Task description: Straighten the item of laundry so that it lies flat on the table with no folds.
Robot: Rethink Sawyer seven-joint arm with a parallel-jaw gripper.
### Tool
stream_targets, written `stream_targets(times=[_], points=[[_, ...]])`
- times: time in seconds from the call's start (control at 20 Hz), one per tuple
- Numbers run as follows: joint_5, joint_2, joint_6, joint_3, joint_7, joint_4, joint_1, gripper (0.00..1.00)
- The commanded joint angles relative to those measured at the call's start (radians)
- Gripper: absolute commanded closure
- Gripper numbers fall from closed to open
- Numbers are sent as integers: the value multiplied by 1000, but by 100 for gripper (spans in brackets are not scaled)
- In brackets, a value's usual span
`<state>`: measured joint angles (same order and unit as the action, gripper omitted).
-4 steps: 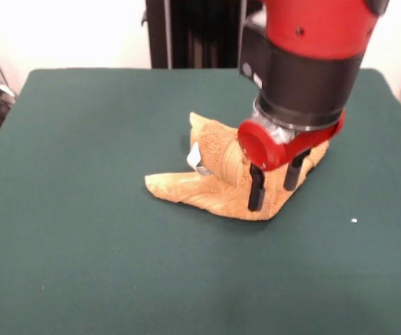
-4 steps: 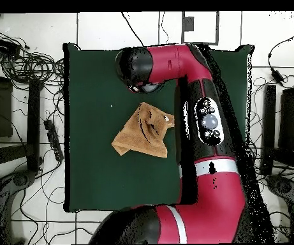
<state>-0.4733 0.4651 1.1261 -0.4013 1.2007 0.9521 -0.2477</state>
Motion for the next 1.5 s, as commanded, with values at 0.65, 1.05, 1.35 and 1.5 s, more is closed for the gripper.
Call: stream_targets(times=[0.65,1.05,1.35,1.5], points=[[-46,7,65,-50,-251,84,-15,0],[-13,94,219,-83,-354,-3,-56,0],[-15,95,199,-97,-343,9,-65,0],[-10,128,187,-87,-350,57,-94,0]])
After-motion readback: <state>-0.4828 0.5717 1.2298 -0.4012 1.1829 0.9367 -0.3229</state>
